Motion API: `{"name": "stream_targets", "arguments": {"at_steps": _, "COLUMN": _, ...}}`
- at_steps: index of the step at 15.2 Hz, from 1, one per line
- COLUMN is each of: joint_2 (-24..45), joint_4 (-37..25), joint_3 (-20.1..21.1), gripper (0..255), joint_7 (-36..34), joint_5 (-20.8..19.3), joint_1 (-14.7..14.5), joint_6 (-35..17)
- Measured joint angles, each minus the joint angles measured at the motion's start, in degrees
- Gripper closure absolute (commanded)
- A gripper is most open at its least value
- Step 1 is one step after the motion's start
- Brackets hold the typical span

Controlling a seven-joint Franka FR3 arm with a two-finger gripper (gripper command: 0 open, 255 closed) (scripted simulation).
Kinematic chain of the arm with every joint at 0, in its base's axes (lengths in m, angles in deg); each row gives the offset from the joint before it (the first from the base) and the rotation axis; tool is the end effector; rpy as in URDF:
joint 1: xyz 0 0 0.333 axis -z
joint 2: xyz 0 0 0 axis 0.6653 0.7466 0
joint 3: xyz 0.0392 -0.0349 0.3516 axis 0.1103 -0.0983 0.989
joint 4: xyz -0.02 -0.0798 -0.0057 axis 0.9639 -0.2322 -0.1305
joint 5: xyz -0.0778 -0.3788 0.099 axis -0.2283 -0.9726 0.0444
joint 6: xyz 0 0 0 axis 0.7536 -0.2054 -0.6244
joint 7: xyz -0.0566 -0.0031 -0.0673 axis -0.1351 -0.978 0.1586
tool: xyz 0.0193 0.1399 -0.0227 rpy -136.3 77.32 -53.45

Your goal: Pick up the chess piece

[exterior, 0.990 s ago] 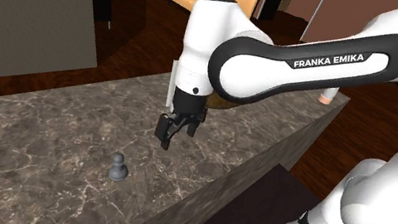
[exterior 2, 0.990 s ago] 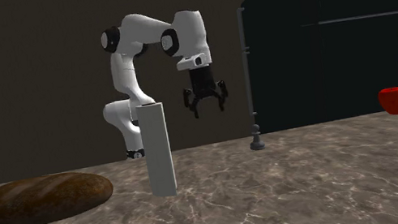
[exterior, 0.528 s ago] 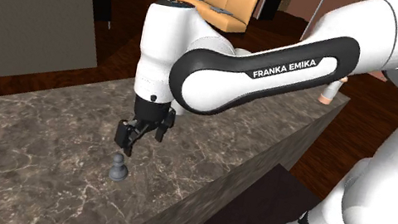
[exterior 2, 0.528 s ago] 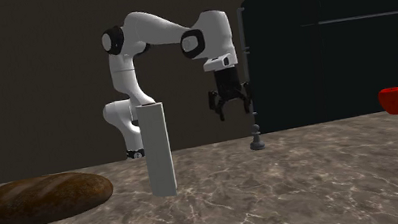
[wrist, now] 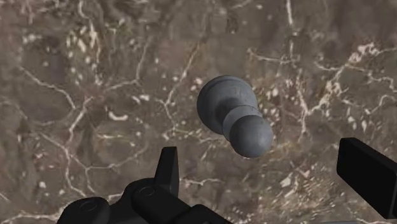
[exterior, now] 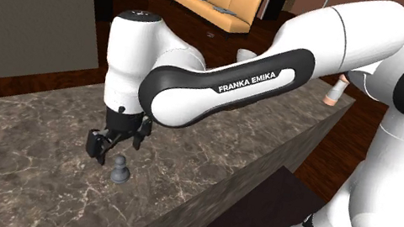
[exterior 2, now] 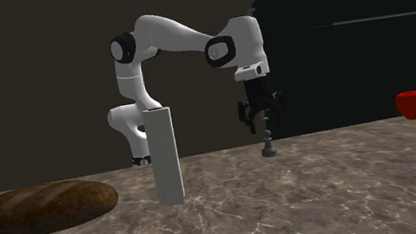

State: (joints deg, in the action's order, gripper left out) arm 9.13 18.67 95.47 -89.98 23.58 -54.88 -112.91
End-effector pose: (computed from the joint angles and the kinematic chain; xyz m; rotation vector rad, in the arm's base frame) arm 0.4780 0.4490 0.4138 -3.0427 -0.1781 -0.0364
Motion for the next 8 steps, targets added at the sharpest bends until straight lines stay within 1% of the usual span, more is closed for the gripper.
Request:
{"name": "stream_targets", "arguments": {"at_steps": 4, "joint_2": 1.15, "joint_4": 1.57, "joint_3": -0.34, "gripper": 0, "joint_7": -0.51, "joint_5": -0.85, "joint_1": -0.28, "joint_6": -2.58}}
{"name": "stream_targets", "arguments": {"at_steps": 5, "joint_2": 1.40, "joint_4": 1.63, "joint_3": -0.41, "gripper": 255, "joint_7": -0.56, "joint_5": -1.00, "joint_1": -0.34, "joint_6": -2.85}}
{"name": "stream_targets", "arguments": {"at_steps": 8, "joint_2": 1.55, "joint_4": 1.73, "joint_3": -0.48, "gripper": 255, "joint_7": -0.60, "joint_5": -1.12, "joint_1": -0.35, "joint_6": -3.11}}
